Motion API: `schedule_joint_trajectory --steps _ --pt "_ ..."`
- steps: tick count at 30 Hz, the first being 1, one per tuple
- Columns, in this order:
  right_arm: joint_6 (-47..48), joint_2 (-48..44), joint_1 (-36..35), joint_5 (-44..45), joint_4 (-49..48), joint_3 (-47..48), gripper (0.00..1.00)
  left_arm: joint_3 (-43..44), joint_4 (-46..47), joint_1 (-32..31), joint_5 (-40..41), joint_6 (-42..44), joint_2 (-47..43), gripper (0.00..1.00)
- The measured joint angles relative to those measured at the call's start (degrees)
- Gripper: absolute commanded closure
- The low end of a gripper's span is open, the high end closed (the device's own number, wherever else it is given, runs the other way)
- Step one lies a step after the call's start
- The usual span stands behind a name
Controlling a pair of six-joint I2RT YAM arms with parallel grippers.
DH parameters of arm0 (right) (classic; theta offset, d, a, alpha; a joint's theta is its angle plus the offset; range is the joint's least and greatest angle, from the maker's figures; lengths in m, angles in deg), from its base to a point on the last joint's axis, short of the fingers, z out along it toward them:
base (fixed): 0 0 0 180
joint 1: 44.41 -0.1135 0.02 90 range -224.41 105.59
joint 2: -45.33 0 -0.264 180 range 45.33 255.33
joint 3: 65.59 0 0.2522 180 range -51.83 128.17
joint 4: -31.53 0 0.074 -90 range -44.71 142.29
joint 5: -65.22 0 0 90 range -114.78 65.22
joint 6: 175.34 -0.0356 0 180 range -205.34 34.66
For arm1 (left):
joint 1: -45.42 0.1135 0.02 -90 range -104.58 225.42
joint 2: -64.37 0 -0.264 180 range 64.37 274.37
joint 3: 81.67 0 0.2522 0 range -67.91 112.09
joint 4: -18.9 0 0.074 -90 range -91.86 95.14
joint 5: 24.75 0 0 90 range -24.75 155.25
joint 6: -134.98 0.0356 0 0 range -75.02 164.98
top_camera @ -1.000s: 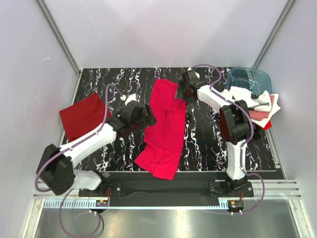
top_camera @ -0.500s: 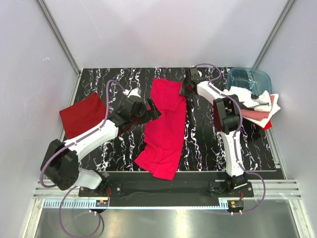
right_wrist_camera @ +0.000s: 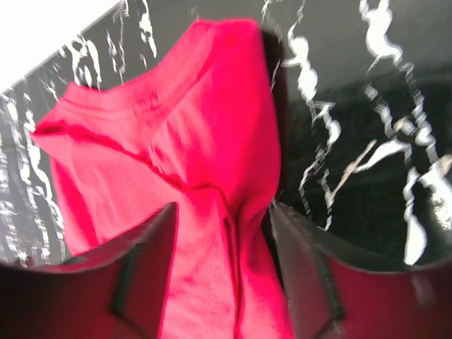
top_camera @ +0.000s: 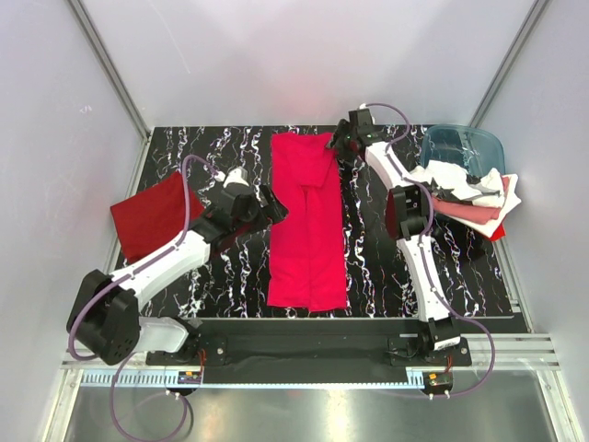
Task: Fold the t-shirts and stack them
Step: Fold the tshirt
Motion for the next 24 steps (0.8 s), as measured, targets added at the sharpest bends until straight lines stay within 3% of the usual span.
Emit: schedule_joint_trajectory --steps 4,7,8,9,18,21,24 --pt "0.48 -0.87 1.38 -2.03 -1.38 -1.40 0.28 0.00 0.92 0.33 -1.51 0.04 2.12 0.01" --pt "2.67 -5.44 1.60 -2.01 -2.78 -9.11 0.23 0.00 1.36 0.44 -3.98 0.70 3.02 0.01" --pt "3.61 -7.50 1.57 -1.68 -2.78 -12.31 0.19 0.00 1.46 0.44 -4.37 0.76 3.02 0.01" --pt "4.50 -10.29 1.49 -1.20 -4.28 -17.14 0.01 0.00 1.66 0.44 -4.72 0.96 2.99 0.01" --pt "5.88 -40.37 -0.46 2.99 -9.49 -58.64 0.02 0.98 0.76 0.42 -5.29 3.89 2.91 0.01" --pt "5.05 -49.33 -3.34 5.29 -9.66 -68.78 0.14 1.33 -0.42 0.42 -5.20 4.68 2.86 0.01" --pt "3.23 -57.40 -7.78 6.25 -9.01 -76.39 0.19 1.07 -2.43 0.42 -4.76 5.05 2.38 0.04"
